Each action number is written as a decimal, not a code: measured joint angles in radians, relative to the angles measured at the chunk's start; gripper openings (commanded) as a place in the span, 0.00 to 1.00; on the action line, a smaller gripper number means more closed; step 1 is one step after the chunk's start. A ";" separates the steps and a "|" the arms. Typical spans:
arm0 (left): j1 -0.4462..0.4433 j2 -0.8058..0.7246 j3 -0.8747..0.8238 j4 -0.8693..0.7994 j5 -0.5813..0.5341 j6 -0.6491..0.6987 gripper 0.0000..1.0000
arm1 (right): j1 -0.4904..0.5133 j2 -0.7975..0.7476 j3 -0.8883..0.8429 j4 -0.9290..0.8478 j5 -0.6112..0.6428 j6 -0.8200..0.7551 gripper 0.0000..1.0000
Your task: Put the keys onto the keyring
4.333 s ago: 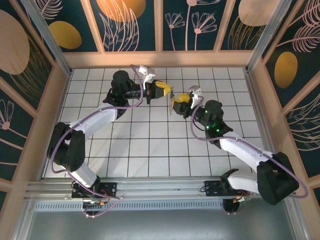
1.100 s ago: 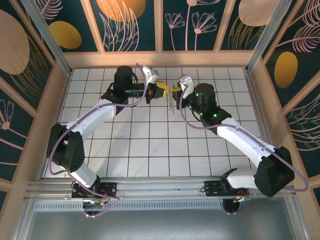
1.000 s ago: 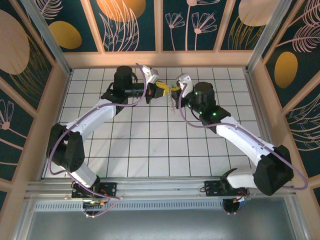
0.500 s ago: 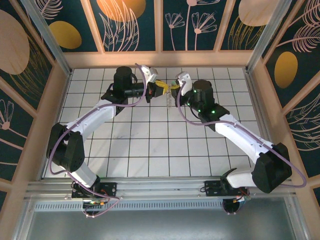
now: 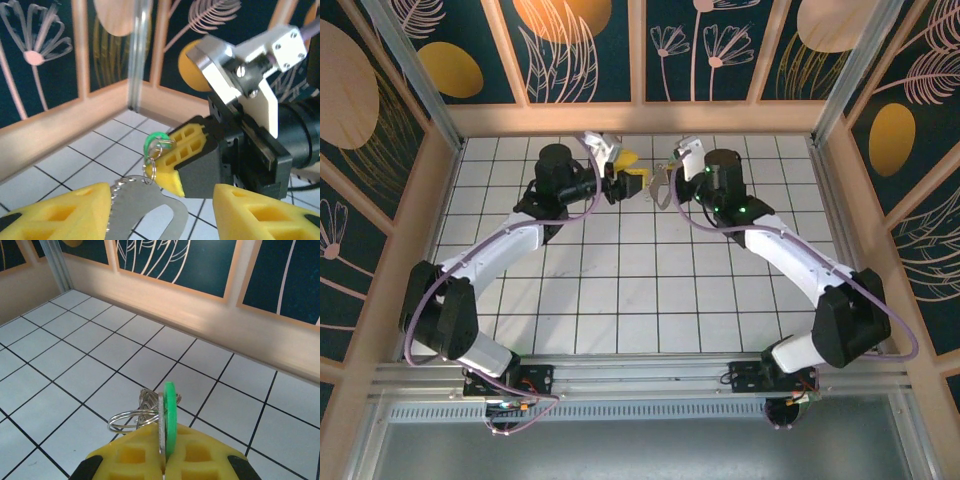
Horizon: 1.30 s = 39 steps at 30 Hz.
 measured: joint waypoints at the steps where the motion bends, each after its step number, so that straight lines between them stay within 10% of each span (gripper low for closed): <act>1: 0.007 -0.006 -0.009 0.013 -0.021 -0.012 0.59 | -0.001 0.017 0.010 0.000 -0.001 0.003 0.00; 17: 0.048 -0.022 -0.030 0.037 -0.180 -0.082 0.62 | -0.001 0.377 0.226 0.012 -0.123 0.079 0.00; 39: 0.048 -0.022 -0.030 0.036 -0.176 -0.112 0.64 | -0.041 0.395 -0.180 0.060 -0.103 0.210 0.00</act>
